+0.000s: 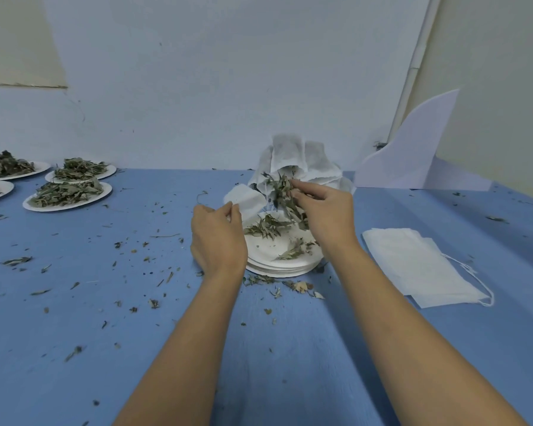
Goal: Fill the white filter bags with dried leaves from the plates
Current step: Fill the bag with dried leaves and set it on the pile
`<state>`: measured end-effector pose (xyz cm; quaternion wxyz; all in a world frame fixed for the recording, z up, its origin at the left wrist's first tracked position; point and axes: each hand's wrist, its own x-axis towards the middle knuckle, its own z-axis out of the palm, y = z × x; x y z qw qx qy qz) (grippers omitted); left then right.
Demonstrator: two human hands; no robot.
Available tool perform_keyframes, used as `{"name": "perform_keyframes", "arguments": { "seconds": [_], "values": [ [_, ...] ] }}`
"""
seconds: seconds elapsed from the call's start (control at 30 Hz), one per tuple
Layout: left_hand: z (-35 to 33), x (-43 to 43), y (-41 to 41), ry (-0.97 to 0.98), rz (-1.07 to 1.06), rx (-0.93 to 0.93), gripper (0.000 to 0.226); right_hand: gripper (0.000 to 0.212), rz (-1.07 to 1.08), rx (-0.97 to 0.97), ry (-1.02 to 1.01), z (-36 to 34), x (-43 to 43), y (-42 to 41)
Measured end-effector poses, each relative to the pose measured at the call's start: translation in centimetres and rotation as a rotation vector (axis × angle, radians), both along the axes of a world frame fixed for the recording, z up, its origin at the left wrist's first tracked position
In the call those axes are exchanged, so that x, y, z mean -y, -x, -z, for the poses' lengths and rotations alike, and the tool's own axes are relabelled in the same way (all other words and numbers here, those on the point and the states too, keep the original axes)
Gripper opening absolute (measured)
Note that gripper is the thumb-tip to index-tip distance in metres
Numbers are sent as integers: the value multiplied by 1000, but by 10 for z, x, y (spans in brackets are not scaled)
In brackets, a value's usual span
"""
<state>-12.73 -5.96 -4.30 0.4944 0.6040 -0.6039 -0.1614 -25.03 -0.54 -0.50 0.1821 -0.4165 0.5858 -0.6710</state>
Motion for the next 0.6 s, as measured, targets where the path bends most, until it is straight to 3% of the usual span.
{"name": "perform_keyframes", "arguments": {
  "seconds": [0.13,0.2,0.37,0.6],
  "values": [
    [-1,-4,6,95,-3,42,31,23,-281,125,53,-3,-1,0],
    [-4,-4,9,94,24,32,32,25,-352,85,31,0,-1,1],
    [-10,-3,13,53,202,-111,41,27,-296,0,-13,11,1,4],
    [-17,-9,14,-86,493,-498,20,22,-157,-117,-85,23,10,5]
  ]
}}
